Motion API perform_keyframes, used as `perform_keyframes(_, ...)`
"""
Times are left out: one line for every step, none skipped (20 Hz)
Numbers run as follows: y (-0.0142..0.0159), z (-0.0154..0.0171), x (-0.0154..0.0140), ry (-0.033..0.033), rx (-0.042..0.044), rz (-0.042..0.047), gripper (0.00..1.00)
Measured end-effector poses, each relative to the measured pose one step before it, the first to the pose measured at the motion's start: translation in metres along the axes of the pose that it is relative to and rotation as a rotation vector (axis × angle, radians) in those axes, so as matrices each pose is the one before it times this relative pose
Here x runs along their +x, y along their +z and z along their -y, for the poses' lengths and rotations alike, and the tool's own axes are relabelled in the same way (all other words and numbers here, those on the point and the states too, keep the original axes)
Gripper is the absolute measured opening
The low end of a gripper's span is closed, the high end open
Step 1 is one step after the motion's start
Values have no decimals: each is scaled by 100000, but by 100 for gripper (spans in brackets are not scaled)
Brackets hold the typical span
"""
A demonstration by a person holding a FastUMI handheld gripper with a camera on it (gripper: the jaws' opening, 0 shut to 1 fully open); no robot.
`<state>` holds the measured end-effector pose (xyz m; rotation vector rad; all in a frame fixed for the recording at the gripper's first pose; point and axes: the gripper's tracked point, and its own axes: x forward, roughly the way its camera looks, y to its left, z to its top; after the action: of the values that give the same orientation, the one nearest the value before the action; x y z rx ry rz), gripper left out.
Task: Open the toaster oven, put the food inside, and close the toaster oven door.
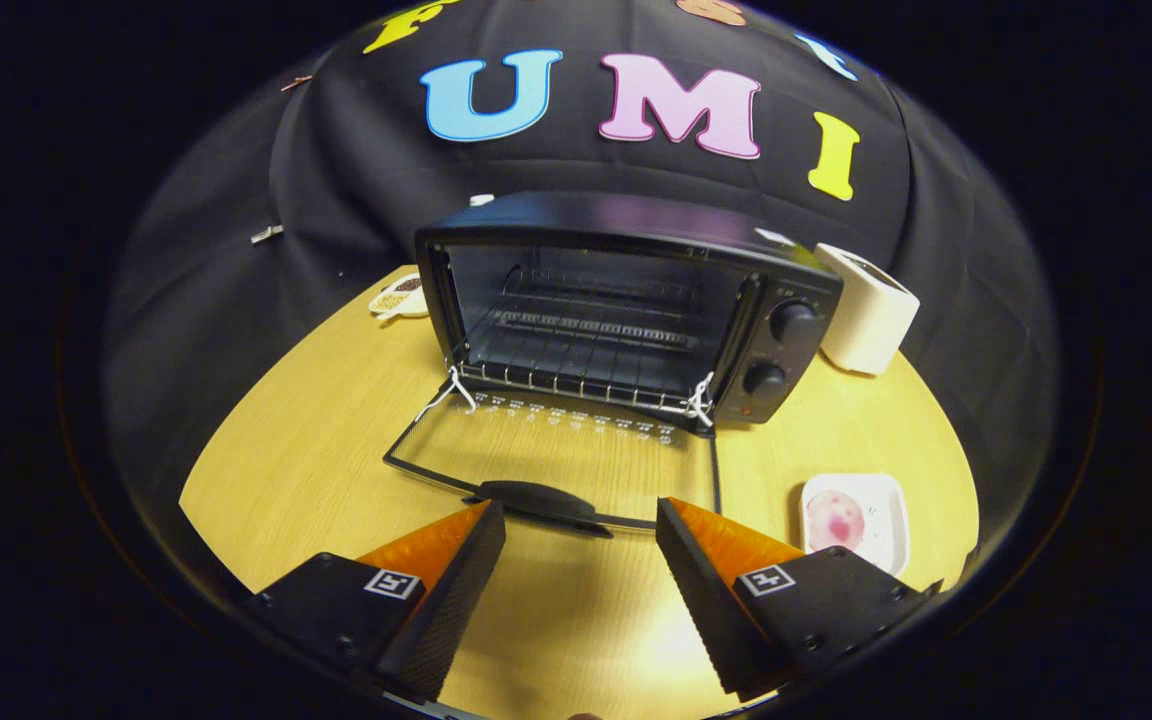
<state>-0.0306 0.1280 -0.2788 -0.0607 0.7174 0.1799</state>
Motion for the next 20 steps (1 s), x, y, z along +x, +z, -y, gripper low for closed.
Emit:
perform_keyframes(793, 893, -883, 36, -764, 2388, 99)
perform_keyframes(822, 1114, -717, -46, -768, 2229, 99)
perform_keyframes(559, 1074, -610, -133, -542, 1898, 99)
perform_keyframes(567, 1159, -565, -241, -377, 1483, 99)
perform_keyframes(361, 1260, -491, -387, -235, 1060, 99)
perform_keyframes(312, 1424, -367, -871, -117, 957, 99)
perform_keyframes(76, 1441, -339, -1288, -178, 476, 99)
perform_keyframes(-253, 1551, -225, -1768, -80, -965, 99)
perform_keyframes(-525, 1509, -137, -1211, 623, -1014, 99)
perform_keyframes(-330, 1365, -185, -719, 1293, -954, 99)
perform_keyframes(-434, 1403, -70, -797, 1399, -923, 99)
perform_keyframes(-524, 1698, -149, -1050, 1394, -1333, 99)
perform_keyframes(-444, 1606, -12, -1085, 1356, -1397, 99)
perform_keyframes(-365, 1586, 4, -982, 1535, -1102, 99)
perform_keyframes(-246, 1593, 87, -1100, 1575, -989, 99)
perform_keyframes(-399, 1585, 284, -1329, 1206, -1722, 99)
perform_keyframes(-536, 1500, 230, -541, 1428, -2115, 99)
perform_keyframes(-468, 1409, 230, -627, 1475, -1933, 99)
perform_keyframes(-271, 1329, 440, -459, 1156, -1885, 99)
perform_keyframes(-368, 1260, 435, -766, 788, -1973, 99)
